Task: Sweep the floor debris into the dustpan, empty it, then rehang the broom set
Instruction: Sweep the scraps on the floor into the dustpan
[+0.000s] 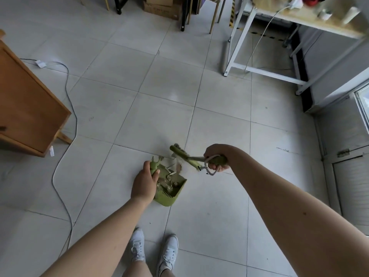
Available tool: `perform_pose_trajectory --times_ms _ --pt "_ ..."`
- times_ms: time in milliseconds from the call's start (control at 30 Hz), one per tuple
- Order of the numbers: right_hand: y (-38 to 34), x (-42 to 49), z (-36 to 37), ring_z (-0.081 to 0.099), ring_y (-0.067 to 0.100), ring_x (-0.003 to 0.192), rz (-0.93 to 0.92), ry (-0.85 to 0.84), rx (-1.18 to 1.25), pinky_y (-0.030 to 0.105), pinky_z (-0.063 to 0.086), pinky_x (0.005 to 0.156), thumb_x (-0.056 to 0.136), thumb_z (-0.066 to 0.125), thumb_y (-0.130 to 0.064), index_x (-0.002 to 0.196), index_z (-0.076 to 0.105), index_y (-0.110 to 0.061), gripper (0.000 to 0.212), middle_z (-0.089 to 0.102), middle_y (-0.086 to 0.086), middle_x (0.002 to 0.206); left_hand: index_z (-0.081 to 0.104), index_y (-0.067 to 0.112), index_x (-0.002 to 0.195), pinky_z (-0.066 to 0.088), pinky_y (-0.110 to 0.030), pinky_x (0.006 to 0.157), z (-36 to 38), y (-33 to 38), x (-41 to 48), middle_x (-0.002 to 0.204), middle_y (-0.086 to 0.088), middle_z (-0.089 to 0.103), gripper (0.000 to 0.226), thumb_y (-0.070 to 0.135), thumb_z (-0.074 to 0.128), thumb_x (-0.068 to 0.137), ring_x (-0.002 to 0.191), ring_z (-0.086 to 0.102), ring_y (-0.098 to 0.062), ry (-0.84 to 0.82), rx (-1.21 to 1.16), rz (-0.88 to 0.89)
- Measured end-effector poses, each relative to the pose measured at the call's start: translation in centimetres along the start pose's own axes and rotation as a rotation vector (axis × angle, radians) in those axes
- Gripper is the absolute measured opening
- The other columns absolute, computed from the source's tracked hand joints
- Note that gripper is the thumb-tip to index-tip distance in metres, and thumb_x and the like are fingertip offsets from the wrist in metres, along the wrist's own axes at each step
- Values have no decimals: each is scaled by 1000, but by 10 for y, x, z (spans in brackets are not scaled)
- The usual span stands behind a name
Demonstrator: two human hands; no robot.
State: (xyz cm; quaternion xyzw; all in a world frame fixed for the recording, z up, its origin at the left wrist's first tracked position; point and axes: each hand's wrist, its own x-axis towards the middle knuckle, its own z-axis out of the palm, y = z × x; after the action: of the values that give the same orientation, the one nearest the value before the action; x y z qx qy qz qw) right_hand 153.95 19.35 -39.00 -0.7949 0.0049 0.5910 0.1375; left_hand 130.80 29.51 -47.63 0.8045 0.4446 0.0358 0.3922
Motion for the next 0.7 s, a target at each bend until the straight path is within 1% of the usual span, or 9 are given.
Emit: perform_pose_trajectory --times_ms 67,133,233,333,400,500,533,600,700 --pt "0 10 -1 48 16 28 -17 43 -13 13 34 34 96 36 -7 76 44 -6 22 50 9 42 44 7 123 47 -34 69 0 -3 -2 98 -15 64 31 27 47 100 87 61 -32 26 1 1" --pt "1 24 4 50 18 42 -36 94 -23 20 37 41 94 38 -5 81 45 -6 15 50 11 56 45 6 122 46 -35 69 0 -6 -4 98 -15 64 31 27 48 99 87 61 -33 51 -2 7" --pt "-7 52 18 50 21 50 -87 160 -28 26 40 46 93 42 -4 76 45 -7 17 51 12 64 45 6 123 47 -35 71 2 -14 -6 99 -15 63 31 27 47 100 90 61 -32 65 -13 10" --pt "-19 76 32 50 20 48 -83 165 -9 26 40 46 89 37 -1 82 46 -5 12 51 13 63 44 8 128 45 -32 71 3 -19 -3 102 -13 63 35 28 46 100 92 61 -30 60 8 18" --pt "-25 90 44 50 20 48 -72 152 -65 23 41 45 90 36 0 90 47 -3 12 51 14 64 43 10 130 43 -28 69 3 -23 -1 103 -13 64 35 28 46 100 91 60 -28 71 3 16" --pt "-26 105 67 50 20 49 -35 97 -150 18 44 37 95 35 -1 101 49 -1 14 53 13 67 42 9 132 44 -28 71 -1 -31 1 106 -13 64 38 29 47 99 94 61 -28 86 -9 8" --pt "-26 106 73 50 19 49 -24 66 -142 18 43 36 96 35 -3 101 48 -2 14 52 13 68 42 9 132 46 -30 74 -3 -34 2 108 -13 64 39 29 47 99 96 61 -28 86 -5 3" --pt "-27 101 82 49 18 47 -21 16 -143 19 43 37 97 35 -6 92 47 -5 13 52 12 66 43 9 132 47 -33 75 -5 -40 4 110 -14 63 39 29 47 99 98 60 -30 85 -1 -26" --pt "-31 86 79 49 17 38 41 -74 -117 17 39 39 94 37 -10 76 49 -4 22 53 10 51 43 9 132 45 -32 72 -8 -44 4 110 -15 63 39 29 47 99 97 60 -31 75 -16 -55"
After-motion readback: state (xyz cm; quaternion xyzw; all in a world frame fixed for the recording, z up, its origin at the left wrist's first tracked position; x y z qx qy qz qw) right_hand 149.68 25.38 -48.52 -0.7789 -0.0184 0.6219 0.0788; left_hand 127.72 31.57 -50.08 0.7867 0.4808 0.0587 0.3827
